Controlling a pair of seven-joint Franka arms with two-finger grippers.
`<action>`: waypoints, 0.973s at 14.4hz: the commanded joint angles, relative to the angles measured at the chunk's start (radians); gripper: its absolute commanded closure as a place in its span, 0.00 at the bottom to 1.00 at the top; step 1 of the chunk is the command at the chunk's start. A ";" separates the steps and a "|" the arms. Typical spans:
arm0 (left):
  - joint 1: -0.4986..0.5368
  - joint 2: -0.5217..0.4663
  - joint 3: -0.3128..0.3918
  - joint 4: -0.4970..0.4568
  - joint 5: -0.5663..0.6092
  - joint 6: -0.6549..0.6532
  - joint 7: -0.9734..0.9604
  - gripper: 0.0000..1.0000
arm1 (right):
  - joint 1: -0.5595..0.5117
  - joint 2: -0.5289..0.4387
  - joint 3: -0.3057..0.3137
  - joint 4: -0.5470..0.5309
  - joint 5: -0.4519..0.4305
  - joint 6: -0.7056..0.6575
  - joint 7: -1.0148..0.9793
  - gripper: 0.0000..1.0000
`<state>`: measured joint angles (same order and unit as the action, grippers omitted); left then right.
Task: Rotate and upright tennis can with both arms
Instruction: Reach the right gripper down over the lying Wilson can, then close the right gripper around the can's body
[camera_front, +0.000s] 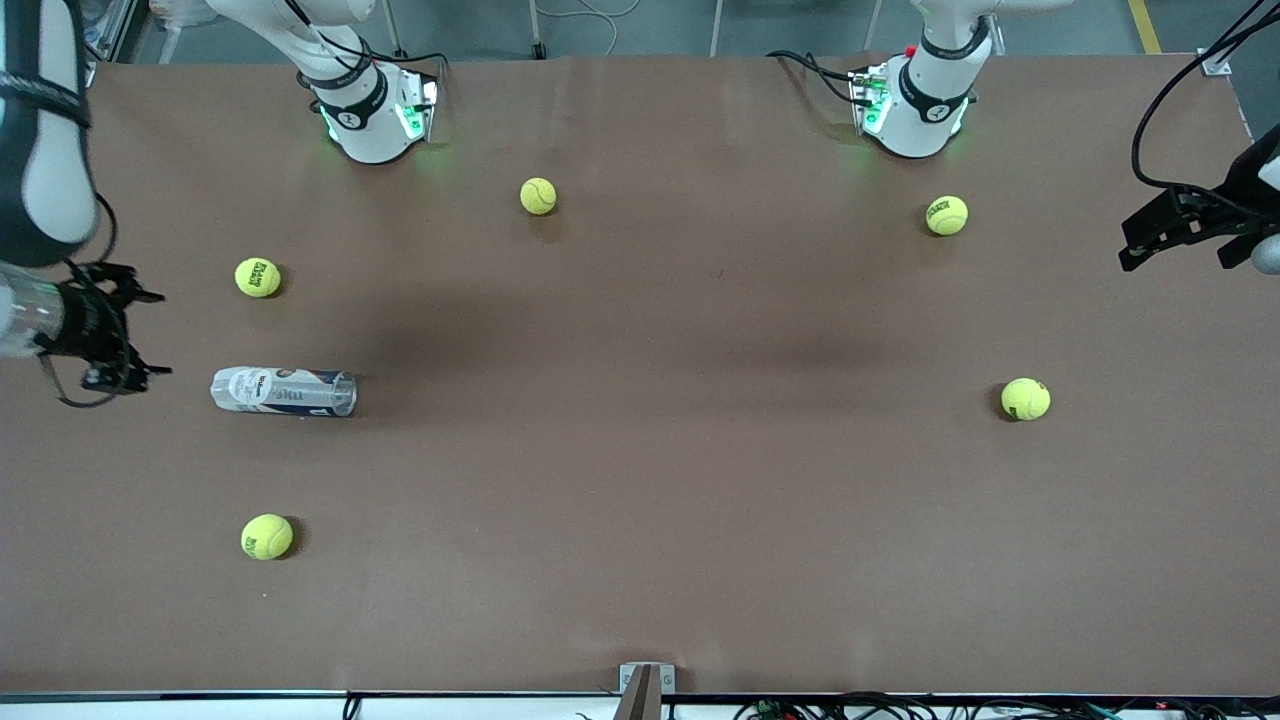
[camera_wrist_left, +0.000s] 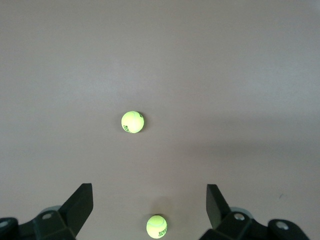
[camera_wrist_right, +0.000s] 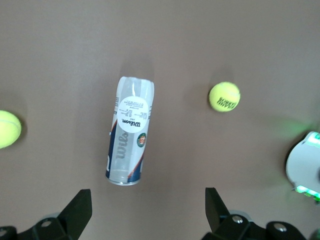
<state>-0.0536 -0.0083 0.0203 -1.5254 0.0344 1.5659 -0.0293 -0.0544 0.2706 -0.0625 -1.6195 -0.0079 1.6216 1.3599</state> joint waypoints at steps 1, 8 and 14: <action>0.003 0.004 0.001 0.014 -0.011 -0.006 0.017 0.00 | 0.007 0.016 -0.002 -0.095 -0.001 0.123 0.073 0.00; 0.003 0.005 0.001 0.013 -0.011 -0.007 0.017 0.00 | -0.001 0.052 -0.002 -0.324 0.011 0.454 0.172 0.00; 0.003 0.005 0.001 0.013 -0.011 -0.007 0.015 0.00 | 0.004 0.074 0.000 -0.428 0.011 0.610 0.198 0.01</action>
<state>-0.0536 -0.0081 0.0203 -1.5254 0.0344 1.5658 -0.0293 -0.0513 0.3520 -0.0672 -2.0054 -0.0074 2.1852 1.5285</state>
